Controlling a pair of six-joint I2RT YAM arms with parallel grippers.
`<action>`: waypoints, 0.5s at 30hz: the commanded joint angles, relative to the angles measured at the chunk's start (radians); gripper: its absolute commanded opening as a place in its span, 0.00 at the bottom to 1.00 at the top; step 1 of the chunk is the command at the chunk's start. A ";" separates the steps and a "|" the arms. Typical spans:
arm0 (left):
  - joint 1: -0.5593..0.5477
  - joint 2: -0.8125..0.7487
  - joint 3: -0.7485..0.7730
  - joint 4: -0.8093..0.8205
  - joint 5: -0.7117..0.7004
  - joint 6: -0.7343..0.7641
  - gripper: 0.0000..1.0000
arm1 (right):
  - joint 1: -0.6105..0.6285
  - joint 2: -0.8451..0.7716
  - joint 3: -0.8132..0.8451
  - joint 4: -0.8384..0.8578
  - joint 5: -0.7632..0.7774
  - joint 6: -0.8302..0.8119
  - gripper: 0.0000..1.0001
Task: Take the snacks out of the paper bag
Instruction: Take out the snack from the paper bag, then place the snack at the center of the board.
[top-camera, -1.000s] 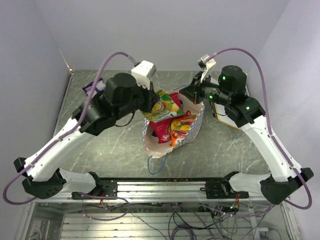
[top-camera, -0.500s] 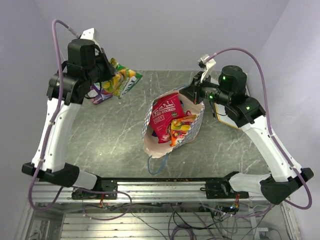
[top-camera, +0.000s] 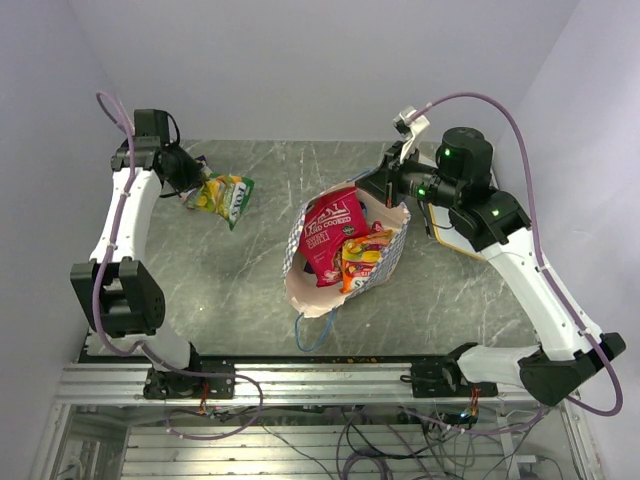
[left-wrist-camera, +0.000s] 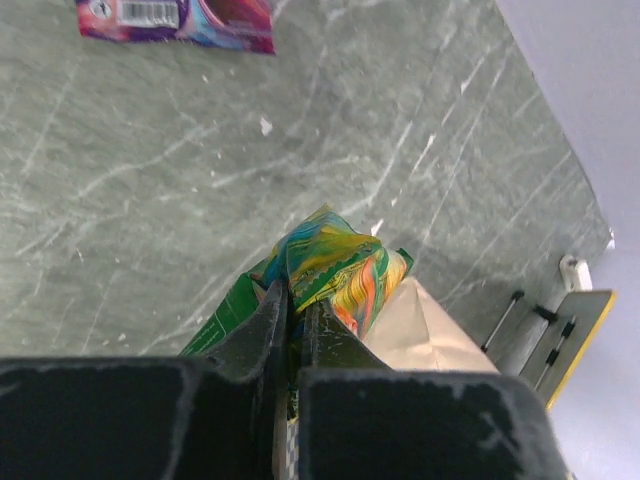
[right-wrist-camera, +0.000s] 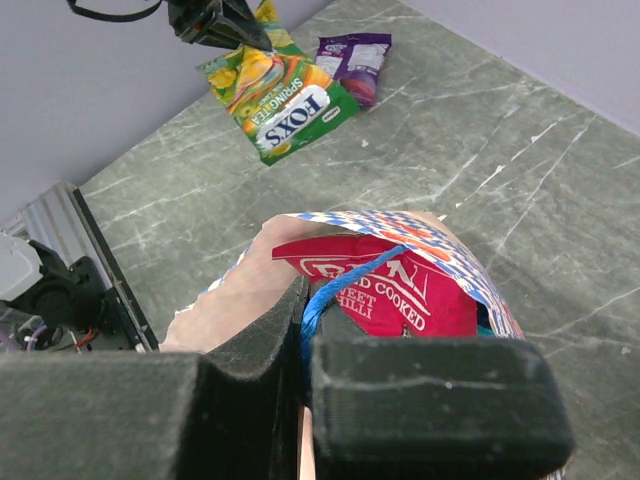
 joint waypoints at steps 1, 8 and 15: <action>0.067 0.040 0.042 0.128 0.022 -0.010 0.07 | 0.002 0.013 0.050 0.011 -0.023 0.010 0.00; 0.092 0.318 0.405 -0.061 -0.124 0.347 0.07 | 0.002 0.082 0.120 -0.083 -0.016 -0.047 0.00; 0.100 0.441 0.496 0.039 -0.060 0.502 0.07 | 0.002 0.135 0.151 -0.140 0.033 -0.131 0.00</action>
